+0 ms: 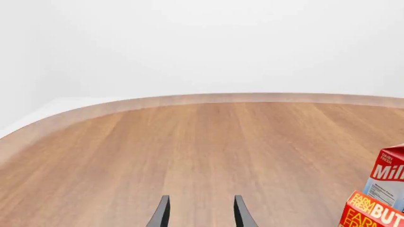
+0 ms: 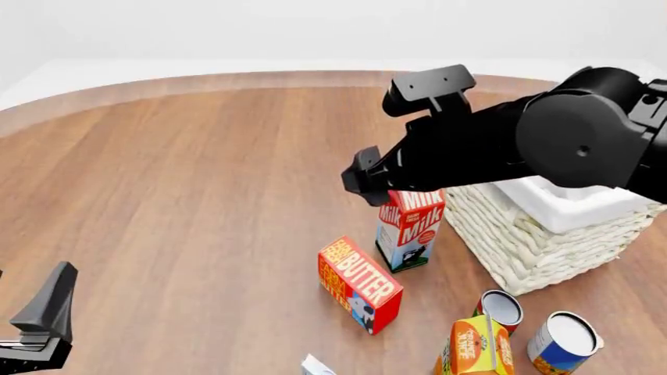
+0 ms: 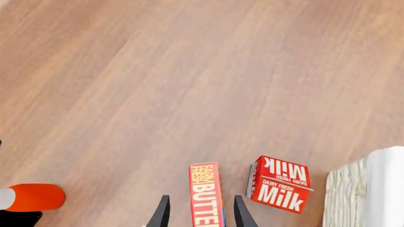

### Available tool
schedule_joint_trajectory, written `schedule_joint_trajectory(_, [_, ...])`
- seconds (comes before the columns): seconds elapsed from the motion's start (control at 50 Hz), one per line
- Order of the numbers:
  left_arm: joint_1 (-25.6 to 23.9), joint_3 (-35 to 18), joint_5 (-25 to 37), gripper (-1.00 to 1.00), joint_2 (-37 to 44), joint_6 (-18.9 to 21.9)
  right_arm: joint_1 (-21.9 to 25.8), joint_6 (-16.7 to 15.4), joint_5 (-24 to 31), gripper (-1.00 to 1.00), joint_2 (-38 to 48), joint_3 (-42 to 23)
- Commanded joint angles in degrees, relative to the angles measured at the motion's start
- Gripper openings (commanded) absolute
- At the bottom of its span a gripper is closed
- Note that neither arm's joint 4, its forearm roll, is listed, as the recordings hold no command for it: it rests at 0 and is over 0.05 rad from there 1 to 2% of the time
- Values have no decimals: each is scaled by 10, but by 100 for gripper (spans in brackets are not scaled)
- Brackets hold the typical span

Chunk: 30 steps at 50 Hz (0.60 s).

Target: Pick up the cream cheese box and the butter, and put them in the basket.

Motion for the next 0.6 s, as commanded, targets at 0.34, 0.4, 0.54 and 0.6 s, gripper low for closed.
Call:
schedule_joint_trajectory(0.34, [0,0,0,100,0,0,0,1,-2,100,0,2])
schedule_joint_trajectory(0.4, [0,0,0,100,0,0,0,1,-2,100,0,2])
schedule_joint_trajectory(0.54, [0,0,0,100,0,0,0,1,-2,100,0,2])
schedule_joint_trajectory(0.6, [0,0,0,100,0,0,26,54,-123,100,41,124])
